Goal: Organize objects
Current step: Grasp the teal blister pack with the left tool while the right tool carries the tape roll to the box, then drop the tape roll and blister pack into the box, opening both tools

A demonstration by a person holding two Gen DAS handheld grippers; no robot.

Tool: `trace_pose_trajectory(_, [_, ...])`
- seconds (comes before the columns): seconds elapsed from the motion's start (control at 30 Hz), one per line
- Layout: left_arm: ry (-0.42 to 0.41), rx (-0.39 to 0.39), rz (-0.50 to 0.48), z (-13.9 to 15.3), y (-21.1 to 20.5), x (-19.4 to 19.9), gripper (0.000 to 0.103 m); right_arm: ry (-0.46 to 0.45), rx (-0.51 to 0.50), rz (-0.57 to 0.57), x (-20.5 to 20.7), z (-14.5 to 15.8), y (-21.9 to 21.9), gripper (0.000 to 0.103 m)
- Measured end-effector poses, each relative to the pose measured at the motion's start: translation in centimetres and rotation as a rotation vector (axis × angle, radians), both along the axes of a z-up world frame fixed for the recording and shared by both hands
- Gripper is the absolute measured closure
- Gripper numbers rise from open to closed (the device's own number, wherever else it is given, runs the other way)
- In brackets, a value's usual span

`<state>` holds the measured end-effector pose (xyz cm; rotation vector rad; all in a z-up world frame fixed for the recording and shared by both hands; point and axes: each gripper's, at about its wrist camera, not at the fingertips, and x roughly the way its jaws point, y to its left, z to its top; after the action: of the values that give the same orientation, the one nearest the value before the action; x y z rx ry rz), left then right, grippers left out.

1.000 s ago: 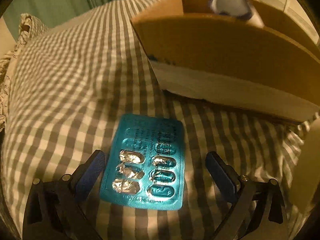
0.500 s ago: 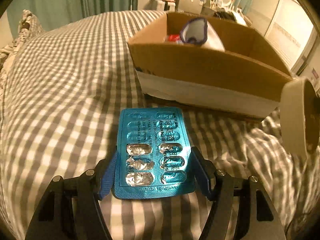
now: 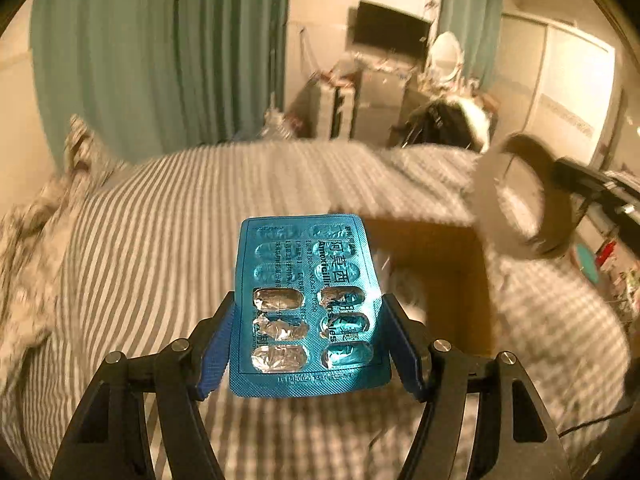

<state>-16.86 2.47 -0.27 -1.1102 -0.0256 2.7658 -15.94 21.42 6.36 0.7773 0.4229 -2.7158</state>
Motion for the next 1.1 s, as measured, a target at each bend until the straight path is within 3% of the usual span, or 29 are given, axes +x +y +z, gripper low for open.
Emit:
trace_pose_trajectory(0.17, [0.026,0.012,-0.042,2.7,3.2,-5.2,0.033,0.005,0.020,0.008,-4.1,2.5,0.2,0.098])
trace_pose_trajectory(0.3, [0.003,-0.003,-0.047,1.6,5.5,-8.5,0.033,-0.015,0.043,0.002,-7.3,2.6,0.6,0.098])
trace_pose_trajectory(0.4, [-0.050,-0.021,-0.045,-1.1,6.4,-10.0,0.033,-0.047,0.044,0.006,-8.9,0.4,1.2,0.098])
trace_pose_trajectory(0.57, [-0.111,-0.078,-0.023,-5.6,7.3,-11.1,0.033,-0.157,-0.052,0.029,-10.7,-5.1,2.8,0.097])
trace_pose_trajectory(0.77, [-0.142,-0.050,-0.005,-7.2,7.4,-11.5,0.029,-0.197,-0.086,0.083,-11.0,-7.0,3.1,0.097])
trace_pose_trajectory(0.8, [-0.140,-0.060,0.002,-7.1,7.2,-11.4,0.024,-0.197,-0.099,0.085,-10.9,-7.0,3.2,0.096])
trace_pose_trajectory(0.87, [-0.121,-0.077,0.013,-6.7,6.8,-10.9,0.013,-0.196,-0.136,0.094,-10.6,-6.9,3.7,0.090])
trace_pose_trajectory(0.93, [-0.102,-0.086,0.025,-6.2,6.4,-10.2,0.010,-0.188,-0.147,0.077,-10.7,-6.5,4.4,0.063])
trace_pose_trajectory(1.0, [-0.096,-0.088,0.037,-5.5,5.3,-9.2,0.010,-0.173,-0.175,0.059,-10.5,-6.0,4.9,0.053])
trace_pose_trajectory(1.1, [-0.074,-0.095,0.060,-4.2,4.8,-8.1,0.010,-0.168,-0.211,0.043,-9.8,-4.9,5.6,0.048])
